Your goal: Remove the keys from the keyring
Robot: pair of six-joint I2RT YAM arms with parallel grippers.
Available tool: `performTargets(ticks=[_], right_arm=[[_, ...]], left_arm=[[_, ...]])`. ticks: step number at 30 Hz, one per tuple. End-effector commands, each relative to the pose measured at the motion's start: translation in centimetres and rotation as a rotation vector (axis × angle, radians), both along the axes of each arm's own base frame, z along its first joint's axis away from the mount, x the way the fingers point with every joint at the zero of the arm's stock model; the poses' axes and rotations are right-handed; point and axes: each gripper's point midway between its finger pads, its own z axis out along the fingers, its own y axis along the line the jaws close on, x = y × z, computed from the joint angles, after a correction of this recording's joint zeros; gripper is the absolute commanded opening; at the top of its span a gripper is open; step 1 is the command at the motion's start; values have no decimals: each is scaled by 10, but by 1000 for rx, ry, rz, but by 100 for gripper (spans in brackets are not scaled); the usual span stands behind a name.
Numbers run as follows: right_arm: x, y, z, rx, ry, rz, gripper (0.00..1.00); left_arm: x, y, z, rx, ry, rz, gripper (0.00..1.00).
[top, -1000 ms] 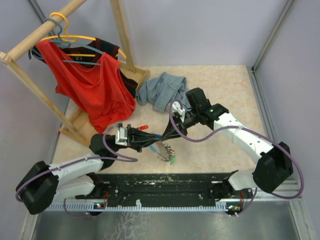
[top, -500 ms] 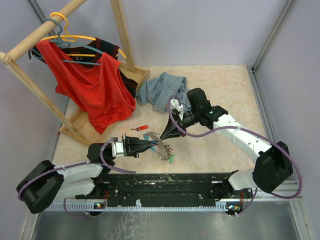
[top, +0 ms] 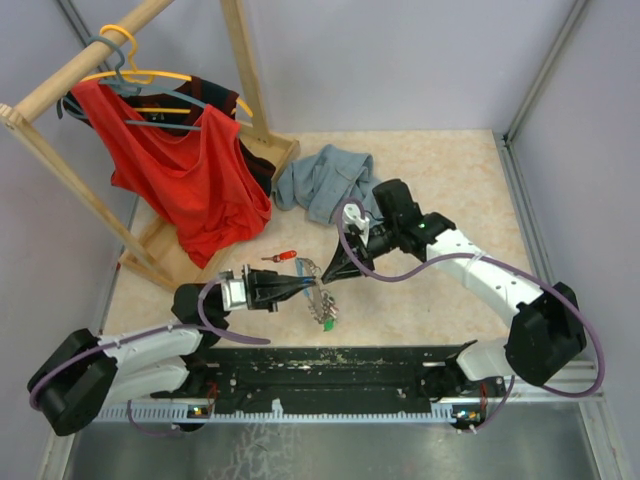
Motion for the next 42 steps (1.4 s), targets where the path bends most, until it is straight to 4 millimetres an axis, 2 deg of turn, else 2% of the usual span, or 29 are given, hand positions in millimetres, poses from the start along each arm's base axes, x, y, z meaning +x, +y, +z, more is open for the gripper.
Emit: performTargets(ticks=[1, 3, 8, 13, 23, 27, 42], right_arm=[[-4, 0, 11, 56, -63, 42, 0], [-6, 0, 13, 64, -57, 52, 2], [-11, -1, 25, 84, -36, 77, 22], [-13, -2, 27, 86, -31, 83, 26], [-18, -2, 45, 102, 10, 107, 28], [-10, 1, 36, 75, 4, 67, 28], [-11, 8, 23, 45, -1, 58, 28]], left_arm=[[-3, 5, 33, -64, -50, 0, 0], [-4, 3, 34, -51, -40, -12, 0], [-4, -6, 35, -1, -1, -61, 0], [-3, -8, 35, 18, 27, -68, 0], [-3, -12, 38, 19, 50, -92, 0], [-4, -12, 41, 5, 57, -107, 0], [-2, -11, 45, -22, 65, -97, 0]])
